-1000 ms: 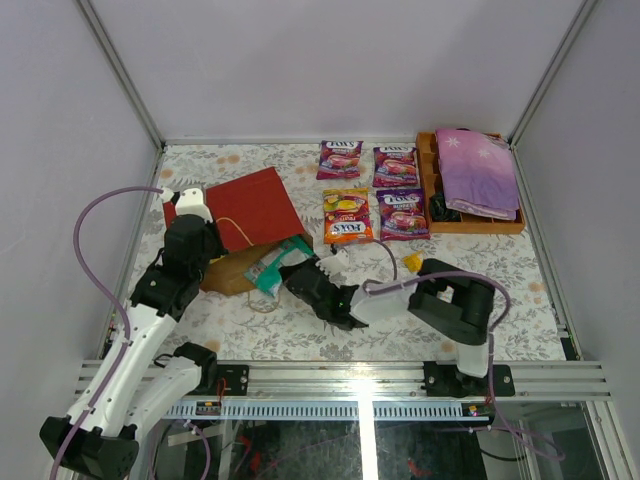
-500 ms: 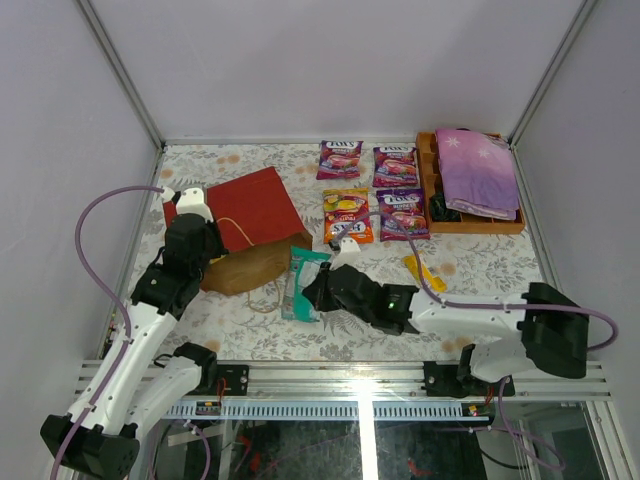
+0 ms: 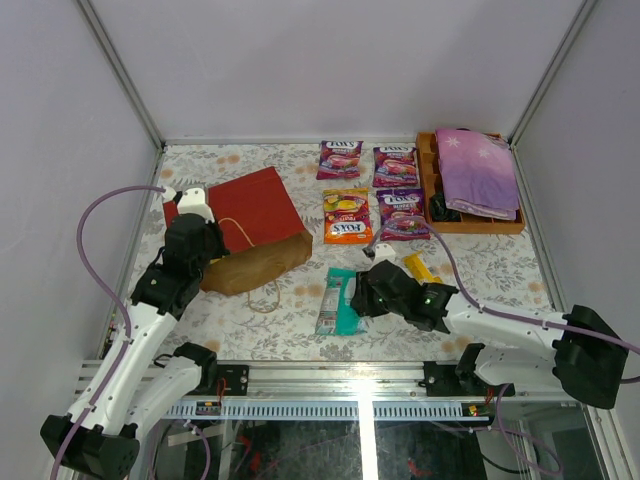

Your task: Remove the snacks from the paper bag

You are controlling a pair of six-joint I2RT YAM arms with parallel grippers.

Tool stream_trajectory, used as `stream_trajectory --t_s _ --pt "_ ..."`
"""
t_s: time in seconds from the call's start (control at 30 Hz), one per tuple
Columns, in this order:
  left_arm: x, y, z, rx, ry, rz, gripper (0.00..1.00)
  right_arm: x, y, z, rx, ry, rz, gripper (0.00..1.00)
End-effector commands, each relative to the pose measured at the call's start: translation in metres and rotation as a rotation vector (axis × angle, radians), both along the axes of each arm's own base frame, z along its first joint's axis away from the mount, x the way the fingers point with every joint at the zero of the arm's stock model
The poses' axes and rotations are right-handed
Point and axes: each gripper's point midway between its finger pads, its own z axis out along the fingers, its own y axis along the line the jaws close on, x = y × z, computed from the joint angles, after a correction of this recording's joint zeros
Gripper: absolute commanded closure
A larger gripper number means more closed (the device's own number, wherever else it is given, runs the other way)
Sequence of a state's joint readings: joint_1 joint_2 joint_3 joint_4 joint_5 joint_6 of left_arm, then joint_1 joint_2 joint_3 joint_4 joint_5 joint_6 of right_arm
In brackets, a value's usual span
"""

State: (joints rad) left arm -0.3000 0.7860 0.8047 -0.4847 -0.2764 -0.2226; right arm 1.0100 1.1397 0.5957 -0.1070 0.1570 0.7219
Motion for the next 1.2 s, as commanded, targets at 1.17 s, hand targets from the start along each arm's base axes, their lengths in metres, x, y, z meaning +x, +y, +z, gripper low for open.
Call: stream_trajectory --t_s 1.17 --pt "0.011 -0.006 -0.001 -0.061 0.002 -0.019 1.00 0.072 0.225 0.038 1.007 0.123 -0.404 0.30"
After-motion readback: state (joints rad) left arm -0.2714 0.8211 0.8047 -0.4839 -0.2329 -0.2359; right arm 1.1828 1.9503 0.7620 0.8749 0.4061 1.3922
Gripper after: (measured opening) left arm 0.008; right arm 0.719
